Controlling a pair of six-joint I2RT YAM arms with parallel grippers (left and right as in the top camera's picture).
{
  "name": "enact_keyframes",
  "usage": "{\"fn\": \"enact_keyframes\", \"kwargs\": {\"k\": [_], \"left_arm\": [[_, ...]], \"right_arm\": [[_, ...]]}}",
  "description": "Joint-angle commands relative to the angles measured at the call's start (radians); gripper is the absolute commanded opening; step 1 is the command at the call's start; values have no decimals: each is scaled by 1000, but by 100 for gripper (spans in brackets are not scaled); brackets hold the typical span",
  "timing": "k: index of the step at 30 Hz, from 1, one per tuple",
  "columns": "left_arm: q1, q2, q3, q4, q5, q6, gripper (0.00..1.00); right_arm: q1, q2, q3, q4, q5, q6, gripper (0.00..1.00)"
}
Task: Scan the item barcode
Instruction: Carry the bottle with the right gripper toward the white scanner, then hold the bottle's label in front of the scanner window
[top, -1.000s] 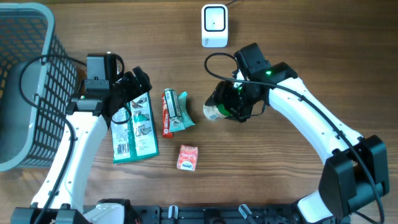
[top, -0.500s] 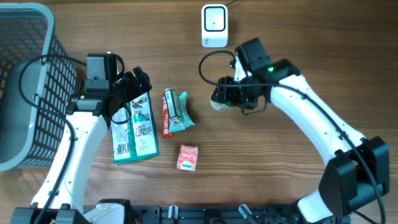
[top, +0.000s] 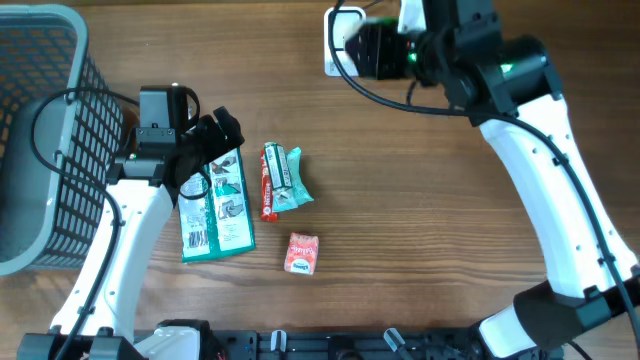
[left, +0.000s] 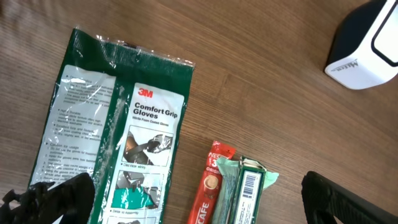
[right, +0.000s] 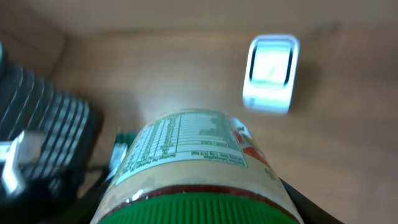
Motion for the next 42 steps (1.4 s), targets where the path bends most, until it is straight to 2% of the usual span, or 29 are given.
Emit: {"fn": "enact_keyframes", "kwargs": {"k": [1, 8, 15, 24, 28, 42], "left_arm": [[-2, -12, 16, 3, -13, 4, 100], [-2, -12, 16, 3, -14, 4, 100], [-2, -12, 16, 3, -14, 4, 100], [-2, -12, 16, 3, -14, 4, 100], [-2, -12, 16, 3, -13, 4, 100], [-2, -12, 16, 3, -14, 4, 100]], "right_arm": [[0, 77, -38, 156, 104, -99, 4], [0, 296, -49, 402, 113, -124, 5], [0, 502, -49, 659, 273, -176, 4], [-2, 585, -49, 977, 284, -176, 4], [-9, 599, -49, 1027, 284, -172, 4], [-41, 688, -49, 1030, 284, -165, 6]]}}
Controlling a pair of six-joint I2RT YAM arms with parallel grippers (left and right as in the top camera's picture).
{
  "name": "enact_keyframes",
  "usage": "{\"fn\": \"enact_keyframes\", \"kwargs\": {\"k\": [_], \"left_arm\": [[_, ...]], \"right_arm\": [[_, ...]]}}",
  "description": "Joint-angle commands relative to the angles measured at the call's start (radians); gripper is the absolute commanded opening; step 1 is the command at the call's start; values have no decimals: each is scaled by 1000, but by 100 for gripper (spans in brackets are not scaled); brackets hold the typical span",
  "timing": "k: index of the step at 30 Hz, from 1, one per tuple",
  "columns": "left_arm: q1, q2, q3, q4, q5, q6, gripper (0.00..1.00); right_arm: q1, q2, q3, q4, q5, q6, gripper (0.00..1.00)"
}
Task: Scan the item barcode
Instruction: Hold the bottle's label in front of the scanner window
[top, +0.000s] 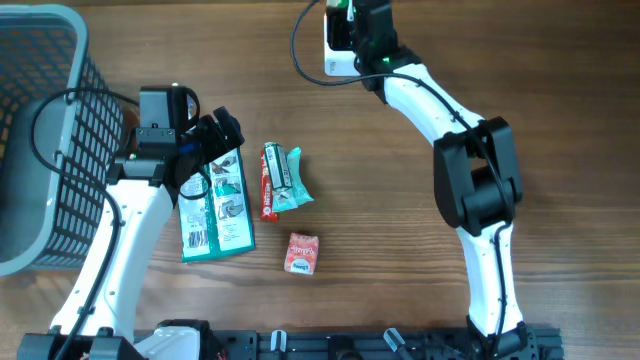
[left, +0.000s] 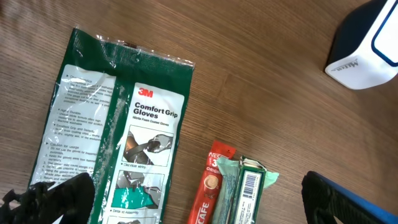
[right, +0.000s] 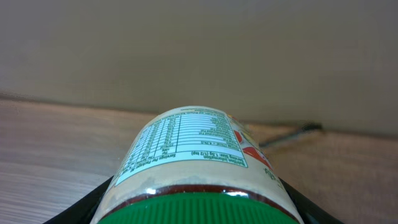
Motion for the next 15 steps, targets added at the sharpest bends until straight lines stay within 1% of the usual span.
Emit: {"fn": "enact_keyframes", "kwargs": {"k": [1, 15], "left_arm": [[-2, -12, 16, 3, -14, 4, 100], [-2, -12, 16, 3, -13, 4, 100]], "right_arm": [[-5, 4, 17, 19, 17, 0, 6], [-6, -13, 18, 34, 17, 0, 8]]}}
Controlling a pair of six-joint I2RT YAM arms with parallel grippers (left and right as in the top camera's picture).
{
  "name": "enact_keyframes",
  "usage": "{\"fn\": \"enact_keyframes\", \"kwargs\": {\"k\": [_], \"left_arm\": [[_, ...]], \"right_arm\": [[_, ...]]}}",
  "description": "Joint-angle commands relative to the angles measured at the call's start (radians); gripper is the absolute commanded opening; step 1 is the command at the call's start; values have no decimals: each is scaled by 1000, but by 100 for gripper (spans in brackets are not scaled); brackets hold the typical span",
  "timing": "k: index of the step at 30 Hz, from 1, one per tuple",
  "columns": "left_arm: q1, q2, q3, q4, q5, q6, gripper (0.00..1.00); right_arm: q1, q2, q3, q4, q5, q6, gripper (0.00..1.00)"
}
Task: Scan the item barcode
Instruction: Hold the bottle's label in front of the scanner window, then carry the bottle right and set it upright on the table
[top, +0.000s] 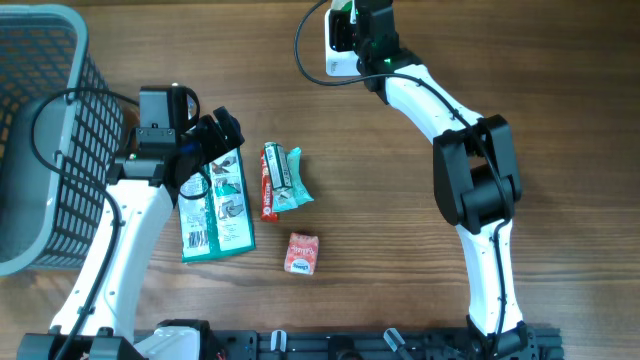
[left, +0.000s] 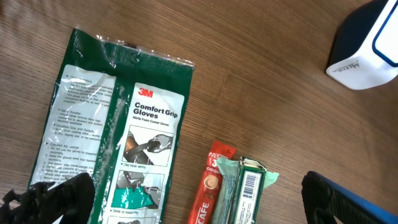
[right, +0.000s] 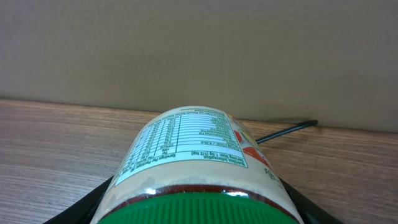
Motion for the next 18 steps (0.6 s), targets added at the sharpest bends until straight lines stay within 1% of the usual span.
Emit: {"fn": "enact_keyframes", "kwargs": {"k": [1, 2, 5, 8, 11, 14, 17, 18], "left_arm": [[-2, -12, 16, 3, -14, 4, 100], [-2, -12, 16, 3, -14, 4, 100], [-2, -12, 16, 3, -13, 4, 100], [-2, -12, 16, 3, -13, 4, 100], [-2, -12, 16, 3, -14, 4, 100], [-2, -12, 16, 3, -14, 4, 100], [-2, -12, 16, 3, -13, 4, 100], [-2, -12, 16, 3, -14, 4, 100]], "right_arm": [[0, -30, 19, 30, 14, 1, 6], [0, -46, 18, 31, 14, 1, 4], [0, -109, 18, 24, 14, 1, 4], [0, -219, 18, -60, 14, 0, 4], [-3, -338, 18, -209, 14, 0, 4], [-26, -463, 18, -412, 14, 3, 4], [-68, -545, 18, -589, 14, 58, 4], [-95, -576, 18, -677, 14, 85, 4]]}}
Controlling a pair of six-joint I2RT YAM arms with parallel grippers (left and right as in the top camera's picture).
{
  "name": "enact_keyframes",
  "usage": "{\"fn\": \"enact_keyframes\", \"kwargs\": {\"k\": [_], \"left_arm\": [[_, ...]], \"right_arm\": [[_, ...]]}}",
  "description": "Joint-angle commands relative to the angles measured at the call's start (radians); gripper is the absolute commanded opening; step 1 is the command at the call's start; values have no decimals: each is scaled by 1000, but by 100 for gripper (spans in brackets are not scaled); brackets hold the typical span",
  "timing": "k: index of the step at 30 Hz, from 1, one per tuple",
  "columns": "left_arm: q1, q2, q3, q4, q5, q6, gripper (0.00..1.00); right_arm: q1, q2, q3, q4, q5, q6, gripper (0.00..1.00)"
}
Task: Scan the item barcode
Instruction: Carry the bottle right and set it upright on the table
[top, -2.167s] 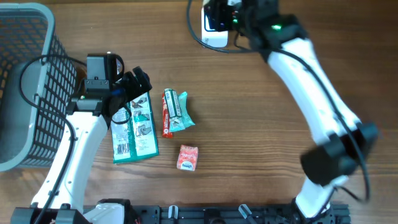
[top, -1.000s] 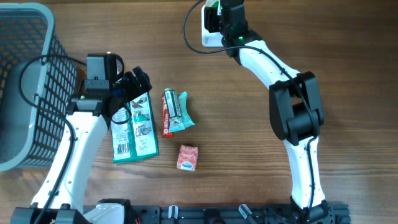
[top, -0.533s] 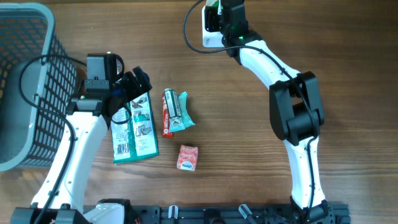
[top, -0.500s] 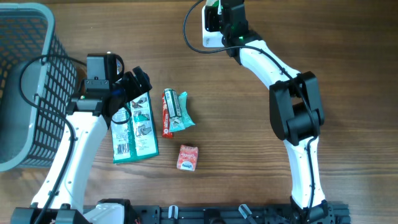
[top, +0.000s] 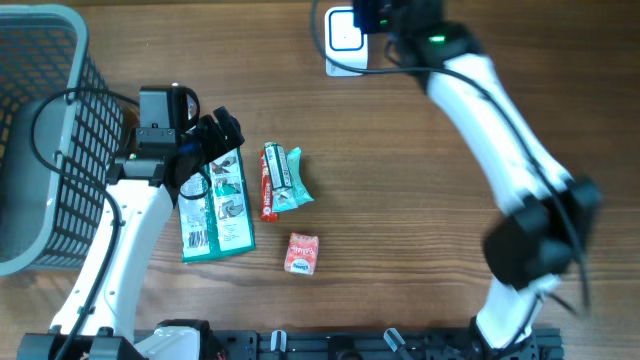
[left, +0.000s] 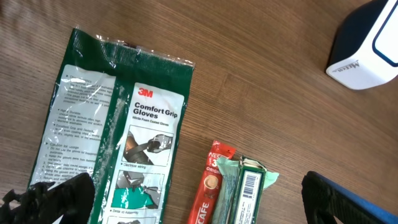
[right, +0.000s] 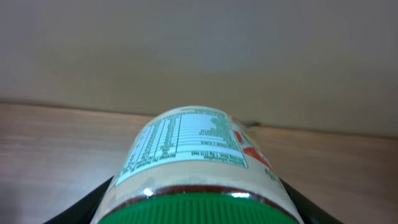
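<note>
My right gripper (right: 198, 190) is shut on a jar (right: 193, 146) with a green lid and a nutrition label, seen end-on against a beige wall. In the overhead view that gripper (top: 388, 17) is at the far table edge, just right of the white scanner (top: 344, 38); the jar is hidden under the wrist there. My left gripper (left: 199, 202) hangs open over the 3M gloves pack (left: 118, 130), its black fingers (left: 53, 199) wide apart with nothing between them.
A red coffee sachet (top: 268, 182) and a green box with a barcode (top: 288, 178) lie mid-table, with a small red packet (top: 302, 253) nearer the front. A grey wire basket (top: 40, 130) stands at the left. The scanner (left: 367, 43) also shows in the left wrist view.
The right arm's elbow has swung out to the right, and the gripper sits slightly right of where it was. The scanner's face now shows more. The black cable has left the right wrist view. Left arm unchanged.
The right gripper first held the jar high with the scanner in its wrist view. Then it was at the scanner, its camera facing the wall, and stayed there. Now the arm's pose has changed with the jar still held. The left gripper stayed open over the gloves pack.
</note>
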Motion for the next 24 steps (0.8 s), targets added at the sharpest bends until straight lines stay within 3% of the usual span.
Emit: {"fn": "enact_keyframes", "kwargs": {"k": [1, 7, 11, 14, 24], "left_arm": [[-2, -12, 16, 3, -13, 4, 100], [-2, -12, 16, 3, -13, 4, 100], [-2, -12, 16, 3, -14, 4, 100], [-2, -12, 16, 3, -14, 4, 100], [-2, -12, 16, 3, -14, 4, 100]], "right_arm": [[-93, -111, 19, -197, 14, 90, 4], [-242, -124, 7, -626, -67, 123, 11], [-333, -118, -83, -786, -69, 124, 11], [-389, -118, -197, -775, -69, 127, 11], [-551, -117, -624, -483, -92, 175, 19]]}}
